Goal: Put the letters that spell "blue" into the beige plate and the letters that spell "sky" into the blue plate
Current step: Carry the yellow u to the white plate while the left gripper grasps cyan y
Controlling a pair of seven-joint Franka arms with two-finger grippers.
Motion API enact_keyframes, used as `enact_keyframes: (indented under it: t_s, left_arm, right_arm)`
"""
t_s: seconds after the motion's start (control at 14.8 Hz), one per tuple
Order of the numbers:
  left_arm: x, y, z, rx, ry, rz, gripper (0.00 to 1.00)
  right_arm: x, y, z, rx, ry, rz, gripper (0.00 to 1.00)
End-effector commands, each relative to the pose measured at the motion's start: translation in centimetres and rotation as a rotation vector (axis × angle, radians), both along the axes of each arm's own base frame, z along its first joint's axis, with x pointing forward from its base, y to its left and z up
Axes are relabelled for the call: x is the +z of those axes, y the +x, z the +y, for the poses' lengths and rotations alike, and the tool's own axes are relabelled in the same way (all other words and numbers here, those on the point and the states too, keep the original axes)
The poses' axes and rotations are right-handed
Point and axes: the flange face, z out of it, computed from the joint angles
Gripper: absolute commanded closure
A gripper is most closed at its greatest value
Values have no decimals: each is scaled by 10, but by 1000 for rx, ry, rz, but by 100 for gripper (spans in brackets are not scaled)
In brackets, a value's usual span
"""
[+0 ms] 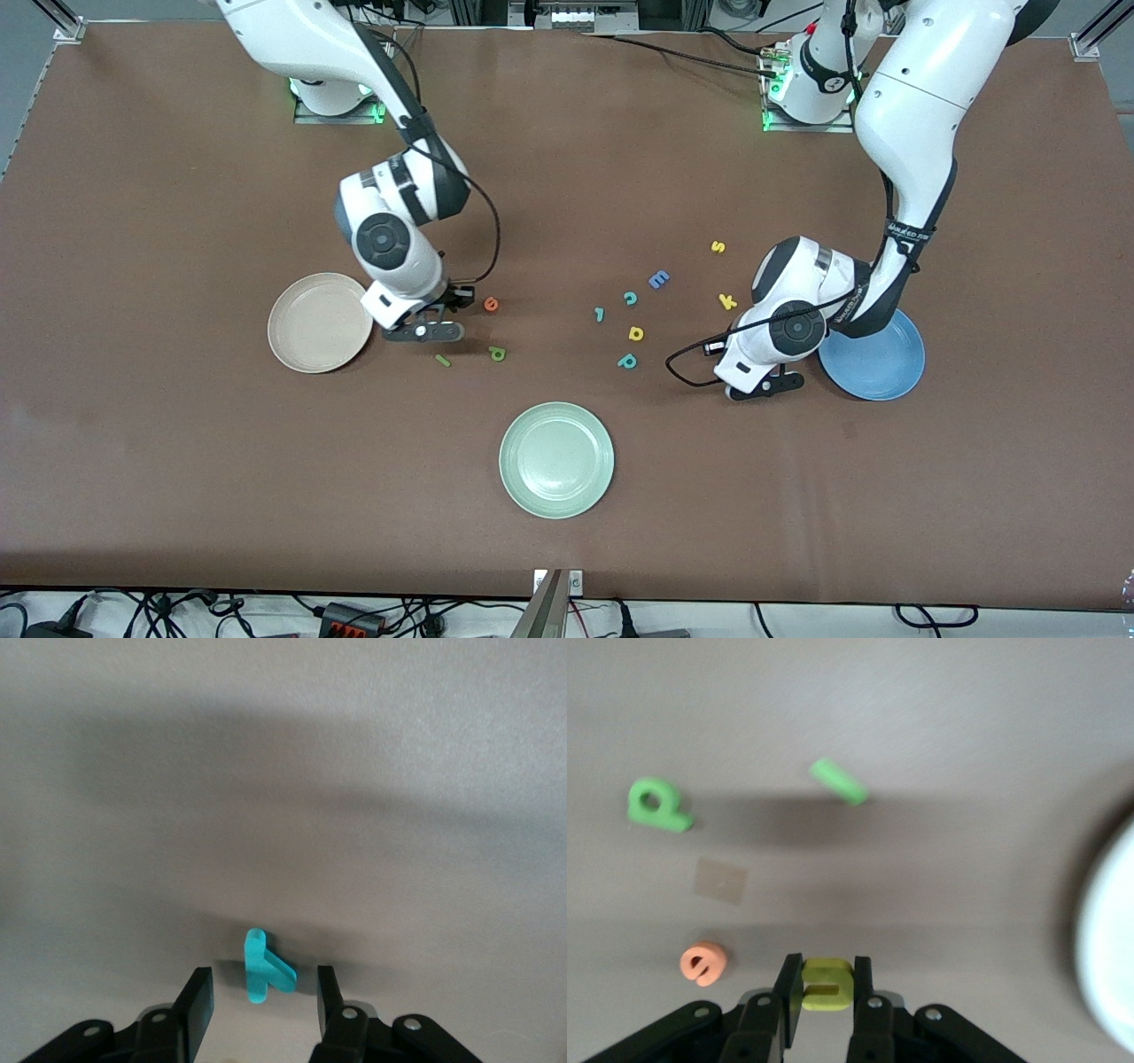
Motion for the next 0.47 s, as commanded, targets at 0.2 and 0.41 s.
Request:
enact_keyframes:
  t_s: [0.2,0.41]
  left_arm:
    - [-5,0,-1,-6,-28,-2,61]
    - [-5,0,2,-62,-39,2,87]
  right_arm:
    - [15,48,-127,-34,13,66,85]
    - [-9,49,-174,-26,14,109,85]
